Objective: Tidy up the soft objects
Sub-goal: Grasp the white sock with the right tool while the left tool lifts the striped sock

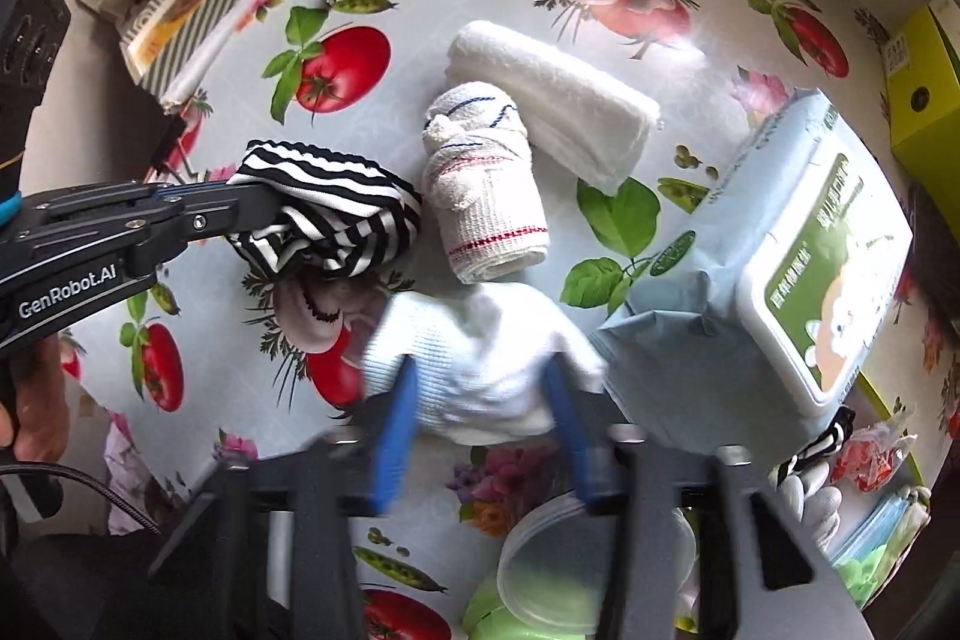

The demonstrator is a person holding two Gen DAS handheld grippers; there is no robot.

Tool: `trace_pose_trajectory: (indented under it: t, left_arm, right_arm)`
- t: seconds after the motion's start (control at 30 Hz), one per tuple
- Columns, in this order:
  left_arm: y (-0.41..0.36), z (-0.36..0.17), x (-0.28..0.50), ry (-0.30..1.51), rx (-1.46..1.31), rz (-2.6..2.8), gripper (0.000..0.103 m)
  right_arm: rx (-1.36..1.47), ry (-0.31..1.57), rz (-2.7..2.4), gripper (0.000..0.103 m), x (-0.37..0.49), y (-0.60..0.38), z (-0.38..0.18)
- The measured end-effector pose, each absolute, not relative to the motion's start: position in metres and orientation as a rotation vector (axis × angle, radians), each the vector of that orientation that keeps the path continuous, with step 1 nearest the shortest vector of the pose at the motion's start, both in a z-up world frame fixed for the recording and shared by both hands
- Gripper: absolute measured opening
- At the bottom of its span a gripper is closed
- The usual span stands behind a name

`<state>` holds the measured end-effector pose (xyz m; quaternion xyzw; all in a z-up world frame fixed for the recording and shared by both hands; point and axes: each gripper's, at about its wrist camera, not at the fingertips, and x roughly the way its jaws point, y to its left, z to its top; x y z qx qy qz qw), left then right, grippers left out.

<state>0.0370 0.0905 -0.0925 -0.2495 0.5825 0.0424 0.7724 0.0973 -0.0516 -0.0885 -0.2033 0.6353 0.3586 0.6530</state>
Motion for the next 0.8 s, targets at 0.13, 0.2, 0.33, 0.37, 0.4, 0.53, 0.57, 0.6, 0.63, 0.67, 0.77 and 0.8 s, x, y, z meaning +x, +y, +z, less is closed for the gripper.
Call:
trace_pose_trajectory:
  t: [0.13, 0.2, 0.33, 0.37, 0.4, 0.53, 0.57, 0.6, 0.63, 0.67, 0.77, 0.8]
  left_arm:
    - [0.091, -0.087, 0.035, 1.249, -0.539, 0.086, 0.006]
    - [0.091, -0.082, 0.034, 1.240, -0.537, 0.083, 0.006]
    - [0.090, -0.069, 0.034, 1.216, -0.528, 0.075, 0.006]
    - [0.089, -0.065, 0.034, 1.208, -0.524, 0.071, 0.006]
    - [0.088, -0.062, 0.034, 1.202, -0.521, 0.068, 0.006]
    - [0.082, -0.044, 0.033, 1.173, -0.508, 0.052, 0.006]
    - [0.080, -0.040, 0.033, 1.167, -0.504, 0.050, 0.006]
    - [0.077, -0.035, 0.034, 1.160, -0.497, 0.046, 0.006]
    - [0.074, -0.031, 0.034, 1.153, -0.491, 0.043, 0.006]
    - [0.072, -0.027, 0.035, 1.148, -0.486, 0.040, 0.006]
    - [0.063, -0.016, 0.037, 1.134, -0.462, 0.028, 0.006]
    - [0.060, -0.014, 0.038, 1.132, -0.455, 0.025, 0.006]
  right_arm:
    - [-0.455, 1.406, 0.842, 0.005, 0.089, -0.051, -0.082]
    - [-0.422, 1.376, 0.853, 0.005, 0.088, -0.053, -0.071]
    - [-0.360, 1.313, 0.859, 0.005, 0.087, -0.061, -0.048]
    - [-0.349, 1.304, 0.860, 0.005, 0.087, -0.063, -0.043]
    - [-0.338, 1.293, 0.860, 0.005, 0.087, -0.065, -0.038]
    - [-0.289, 1.251, 0.851, 0.005, 0.087, -0.079, -0.019]
    - [-0.275, 1.239, 0.847, 0.005, 0.087, -0.083, -0.014]
    - [-0.264, 1.228, 0.843, 0.005, 0.086, -0.088, -0.008]
    - [-0.257, 1.221, 0.839, 0.005, 0.085, -0.091, -0.005]
    - [-0.246, 1.211, 0.833, 0.005, 0.084, -0.096, -0.001]
    - [-0.212, 1.186, 0.810, 0.005, 0.083, -0.111, 0.010]
    - [-0.199, 1.178, 0.799, 0.005, 0.083, -0.117, 0.014]
